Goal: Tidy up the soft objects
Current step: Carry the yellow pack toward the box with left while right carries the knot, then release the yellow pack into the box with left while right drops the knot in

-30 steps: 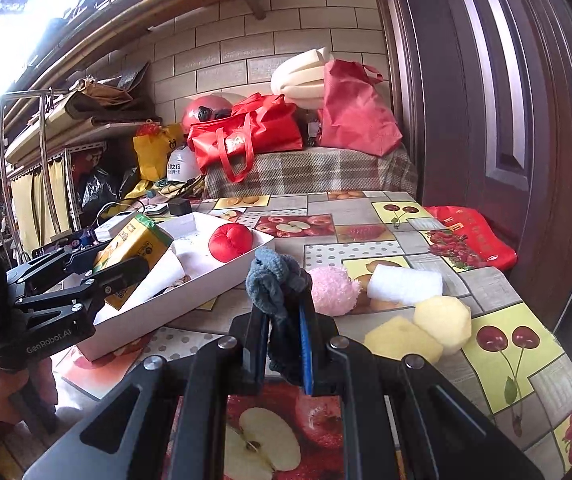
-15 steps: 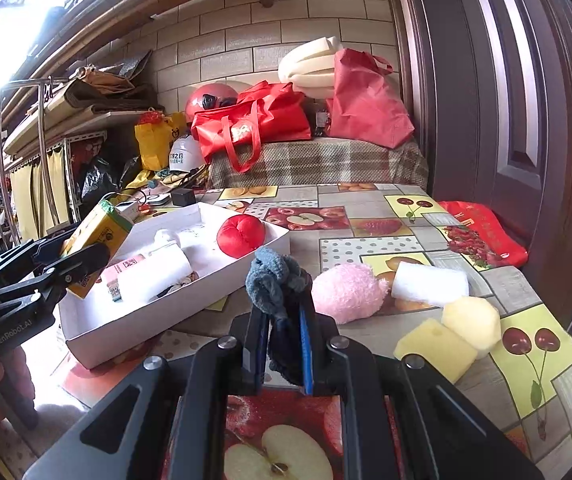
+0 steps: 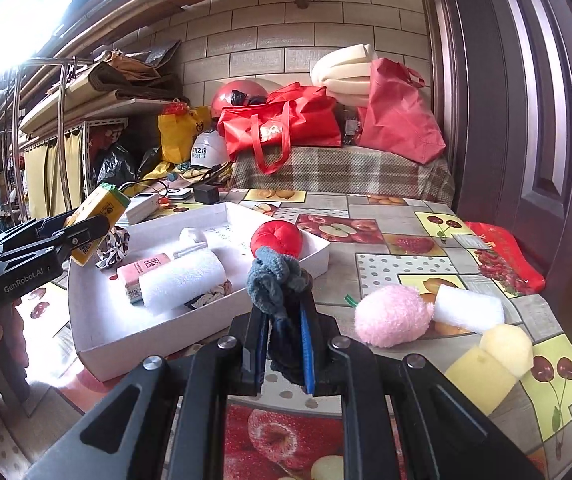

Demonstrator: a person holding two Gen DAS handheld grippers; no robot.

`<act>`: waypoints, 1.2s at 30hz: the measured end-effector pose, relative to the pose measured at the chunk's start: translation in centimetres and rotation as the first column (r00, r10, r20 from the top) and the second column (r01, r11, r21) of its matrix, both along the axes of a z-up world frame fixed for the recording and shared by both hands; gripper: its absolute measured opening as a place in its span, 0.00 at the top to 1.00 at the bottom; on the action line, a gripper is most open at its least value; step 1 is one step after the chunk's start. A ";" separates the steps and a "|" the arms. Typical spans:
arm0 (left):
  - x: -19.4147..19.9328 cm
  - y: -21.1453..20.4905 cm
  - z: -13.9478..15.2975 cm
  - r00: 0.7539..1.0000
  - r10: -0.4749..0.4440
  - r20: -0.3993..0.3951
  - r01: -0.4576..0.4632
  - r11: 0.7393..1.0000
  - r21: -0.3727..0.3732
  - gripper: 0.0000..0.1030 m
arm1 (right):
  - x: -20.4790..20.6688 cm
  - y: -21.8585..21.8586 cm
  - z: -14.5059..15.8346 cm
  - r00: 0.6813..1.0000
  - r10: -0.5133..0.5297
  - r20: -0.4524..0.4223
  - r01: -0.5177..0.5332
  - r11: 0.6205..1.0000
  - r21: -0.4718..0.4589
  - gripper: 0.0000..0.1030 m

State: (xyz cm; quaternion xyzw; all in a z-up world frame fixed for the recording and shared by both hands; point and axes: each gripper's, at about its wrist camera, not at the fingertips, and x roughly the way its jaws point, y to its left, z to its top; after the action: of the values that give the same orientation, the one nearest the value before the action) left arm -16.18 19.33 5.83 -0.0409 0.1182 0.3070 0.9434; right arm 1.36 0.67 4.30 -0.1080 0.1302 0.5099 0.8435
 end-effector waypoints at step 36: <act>3.1 5.5 -0.3 0.997 0.068 -0.023 -0.069 0.997 -0.033 0.52 | 1.5 14.6 0.4 0.998 0.060 0.018 -0.060 0.998 -0.029 0.85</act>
State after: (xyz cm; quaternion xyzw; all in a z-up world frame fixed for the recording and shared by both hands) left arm -13.12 24.78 5.49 -0.0574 0.1321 0.3375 0.9302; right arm 2.85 15.31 4.66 -0.1286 0.1264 0.5320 0.8273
